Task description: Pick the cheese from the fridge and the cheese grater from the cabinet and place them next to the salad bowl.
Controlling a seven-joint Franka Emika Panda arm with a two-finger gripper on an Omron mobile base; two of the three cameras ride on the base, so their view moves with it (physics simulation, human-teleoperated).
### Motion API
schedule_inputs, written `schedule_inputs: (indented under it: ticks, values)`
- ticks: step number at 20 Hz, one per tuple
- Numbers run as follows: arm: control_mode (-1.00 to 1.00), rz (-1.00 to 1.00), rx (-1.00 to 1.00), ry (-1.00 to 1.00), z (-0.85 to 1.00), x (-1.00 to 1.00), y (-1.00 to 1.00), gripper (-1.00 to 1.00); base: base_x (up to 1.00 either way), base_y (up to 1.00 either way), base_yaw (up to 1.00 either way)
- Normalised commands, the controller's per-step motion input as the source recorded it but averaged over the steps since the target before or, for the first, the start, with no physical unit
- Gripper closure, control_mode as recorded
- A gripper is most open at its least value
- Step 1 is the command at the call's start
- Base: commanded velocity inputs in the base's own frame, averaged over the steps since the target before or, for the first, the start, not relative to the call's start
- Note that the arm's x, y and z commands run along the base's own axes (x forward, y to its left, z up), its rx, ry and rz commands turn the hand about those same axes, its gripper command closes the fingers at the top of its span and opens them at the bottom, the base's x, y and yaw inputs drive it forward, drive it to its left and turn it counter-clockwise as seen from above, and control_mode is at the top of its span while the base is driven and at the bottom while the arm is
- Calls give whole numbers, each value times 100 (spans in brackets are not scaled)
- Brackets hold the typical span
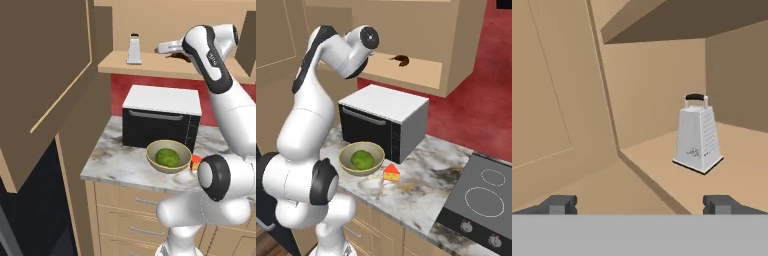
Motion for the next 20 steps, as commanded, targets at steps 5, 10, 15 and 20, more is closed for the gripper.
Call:
schedule_inputs:
  ticks: [5, 10, 15, 20]
  values:
    - [-100, 4, 0, 1, 0, 54, 0, -100, 0, 0, 0]
    - [-100, 6, 0, 0, -1, 58, 0, -100, 0, 0, 0]
    - [-100, 8, 0, 0, -10, 47, 0, -100, 0, 0, 0]
    - [-100, 14, 0, 0, -9, 38, 0, -100, 0, 0, 0]
